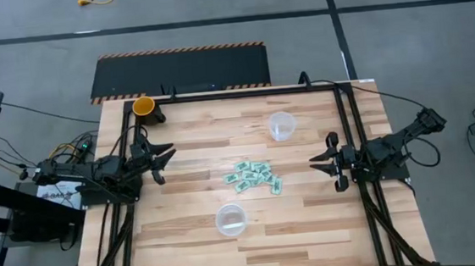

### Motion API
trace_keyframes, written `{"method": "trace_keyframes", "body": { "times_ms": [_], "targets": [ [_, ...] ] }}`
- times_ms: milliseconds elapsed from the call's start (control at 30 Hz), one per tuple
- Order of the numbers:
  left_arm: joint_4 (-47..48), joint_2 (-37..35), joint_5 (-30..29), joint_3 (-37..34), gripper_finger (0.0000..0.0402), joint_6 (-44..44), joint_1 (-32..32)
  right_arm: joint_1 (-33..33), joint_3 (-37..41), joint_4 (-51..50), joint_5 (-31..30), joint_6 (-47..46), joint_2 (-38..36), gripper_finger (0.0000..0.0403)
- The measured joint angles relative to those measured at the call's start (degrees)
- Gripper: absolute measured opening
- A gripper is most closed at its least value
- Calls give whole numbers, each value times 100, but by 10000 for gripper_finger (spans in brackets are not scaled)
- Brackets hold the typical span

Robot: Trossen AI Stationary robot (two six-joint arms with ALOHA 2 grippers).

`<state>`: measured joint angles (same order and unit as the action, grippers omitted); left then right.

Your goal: Pick and place Stevia / Truvia into bins

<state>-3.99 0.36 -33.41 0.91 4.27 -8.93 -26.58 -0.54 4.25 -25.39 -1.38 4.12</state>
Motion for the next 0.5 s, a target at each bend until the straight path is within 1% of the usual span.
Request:
{"method": "trace_keyframes", "body": {
  "times_ms": [133, 167, 233, 367, 500],
  "targets": [
    [0, 0, 2, 1, 104, 0, 0, 24, 0, 722, -25, -1378, -2, 75],
    [0, 1, 1, 1, 104, 0, 0, 46, 0, 944, -54, -1570, 0, 75],
    [0, 2, 2, 2, 104, 0, 2, 117, 0, 1348, -163, -1613, -4, 75],
    [0, 0, 0, 2, 104, 0, 2, 259, 0, 1975, -172, -1618, -2, 75],
    [0, 1, 2, 2, 104, 0, 1, 377, 0, 2334, -170, -1722, -2, 75]
  ]
}}
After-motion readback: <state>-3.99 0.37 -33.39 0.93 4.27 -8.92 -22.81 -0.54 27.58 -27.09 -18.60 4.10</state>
